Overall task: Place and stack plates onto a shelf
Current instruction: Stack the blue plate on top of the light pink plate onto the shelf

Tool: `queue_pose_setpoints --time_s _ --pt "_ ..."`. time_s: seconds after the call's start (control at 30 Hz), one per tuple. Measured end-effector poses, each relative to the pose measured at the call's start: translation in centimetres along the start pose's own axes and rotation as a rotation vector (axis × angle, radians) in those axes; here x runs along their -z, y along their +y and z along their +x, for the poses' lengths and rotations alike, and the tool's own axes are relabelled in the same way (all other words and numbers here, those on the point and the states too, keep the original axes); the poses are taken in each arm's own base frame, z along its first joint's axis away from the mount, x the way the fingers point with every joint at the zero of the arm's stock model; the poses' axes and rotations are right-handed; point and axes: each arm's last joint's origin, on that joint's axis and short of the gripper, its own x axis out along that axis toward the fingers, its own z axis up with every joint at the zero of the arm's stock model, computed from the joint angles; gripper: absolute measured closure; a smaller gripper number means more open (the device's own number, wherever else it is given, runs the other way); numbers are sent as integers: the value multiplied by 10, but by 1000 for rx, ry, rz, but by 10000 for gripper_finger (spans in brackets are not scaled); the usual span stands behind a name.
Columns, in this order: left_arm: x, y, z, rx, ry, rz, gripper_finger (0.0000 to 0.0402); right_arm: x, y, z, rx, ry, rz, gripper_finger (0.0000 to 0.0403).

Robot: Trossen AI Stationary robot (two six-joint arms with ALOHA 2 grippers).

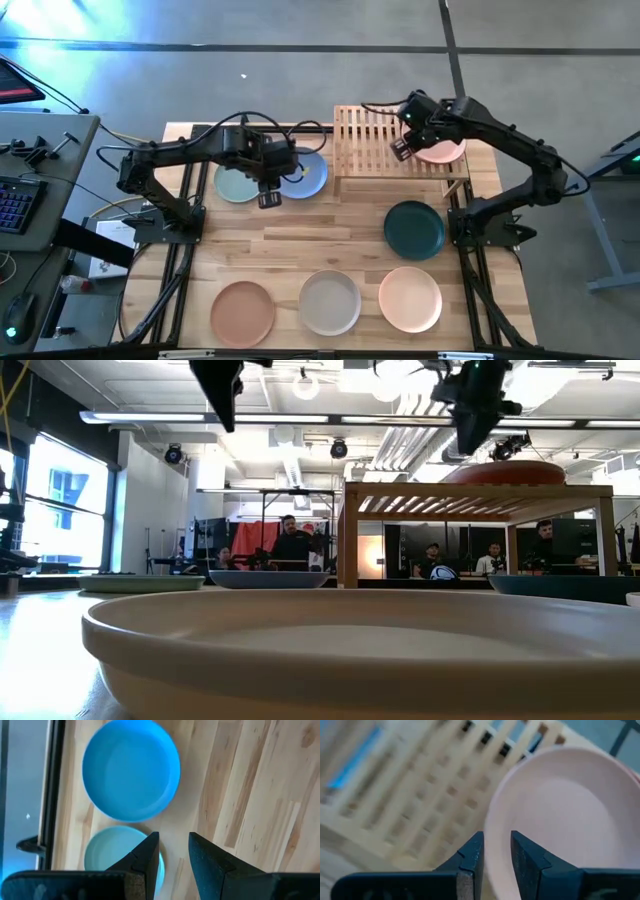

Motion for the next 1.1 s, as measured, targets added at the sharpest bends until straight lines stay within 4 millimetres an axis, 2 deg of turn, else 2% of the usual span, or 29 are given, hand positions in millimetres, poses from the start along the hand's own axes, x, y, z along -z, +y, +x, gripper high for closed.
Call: queue_pose_setpoints --time_s 0.3,0.5,0.7,0.9,1.1 --pt "3 -7 34 -1 39 57 307 -2 30 -51 -232 -154 -51 331" --pt "5 -8 60 -3 31 139 307 6 53 -72 -348 -228 -82 331" --pt "15 -2 90 -7 80 176 307 19 67 -81 -384 -238 -138 331" --pt "21 9 123 11 21 227 307 28 75 -86 -394 -245 -155 331" --pt "25 14 139 48 -19 294 307 32 78 -88 -400 -242 -164 331"
